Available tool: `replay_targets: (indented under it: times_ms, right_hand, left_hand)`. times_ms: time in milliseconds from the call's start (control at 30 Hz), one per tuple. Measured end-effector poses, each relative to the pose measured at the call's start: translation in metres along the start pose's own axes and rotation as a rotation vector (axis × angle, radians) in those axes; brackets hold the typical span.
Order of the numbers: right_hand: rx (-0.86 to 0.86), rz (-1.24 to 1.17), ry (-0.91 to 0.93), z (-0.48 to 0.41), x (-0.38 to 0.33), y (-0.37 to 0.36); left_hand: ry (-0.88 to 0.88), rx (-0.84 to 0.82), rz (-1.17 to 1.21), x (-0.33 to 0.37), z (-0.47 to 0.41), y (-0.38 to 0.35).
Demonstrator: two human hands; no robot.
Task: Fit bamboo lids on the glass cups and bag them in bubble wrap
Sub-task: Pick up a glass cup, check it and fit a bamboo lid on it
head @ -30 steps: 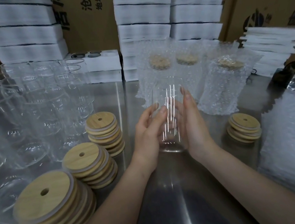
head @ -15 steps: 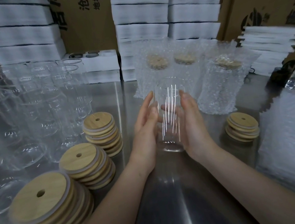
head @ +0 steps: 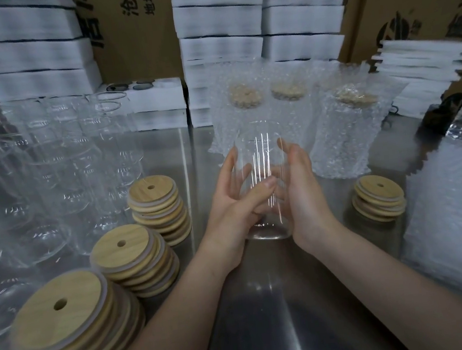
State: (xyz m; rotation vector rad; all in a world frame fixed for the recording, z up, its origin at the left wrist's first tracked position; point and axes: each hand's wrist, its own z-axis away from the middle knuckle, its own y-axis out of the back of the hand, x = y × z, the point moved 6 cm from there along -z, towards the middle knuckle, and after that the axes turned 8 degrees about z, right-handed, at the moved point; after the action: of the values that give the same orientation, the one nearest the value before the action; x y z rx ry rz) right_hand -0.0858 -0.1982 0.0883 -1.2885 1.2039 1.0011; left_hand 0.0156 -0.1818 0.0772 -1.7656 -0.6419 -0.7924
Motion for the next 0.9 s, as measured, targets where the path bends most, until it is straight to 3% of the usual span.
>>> replay_targets:
  times_ms: [367, 600, 733, 900]
  right_hand:
    - [-0.138, -0.103, -0.043, -0.004, 0.006, 0.0]
    - [-0.202, -0.172, -0.118, 0.0, 0.013, -0.007]
    - [-0.165, -0.292, -0.182, 0.001, 0.018, -0.01]
    - [-0.14, -0.344, -0.211, 0.002, 0.016, -0.005]
  left_hand:
    - [0.097, -0.03, 0.092, -0.003, 0.001, 0.0]
    - [0.241, -0.09, 0.35, -0.003, 0.004, -0.007]
    - [0.202, -0.039, 0.252, -0.003, 0.001, -0.005]
    - [0.019, 0.058, -0.027, 0.007, -0.001, 0.002]
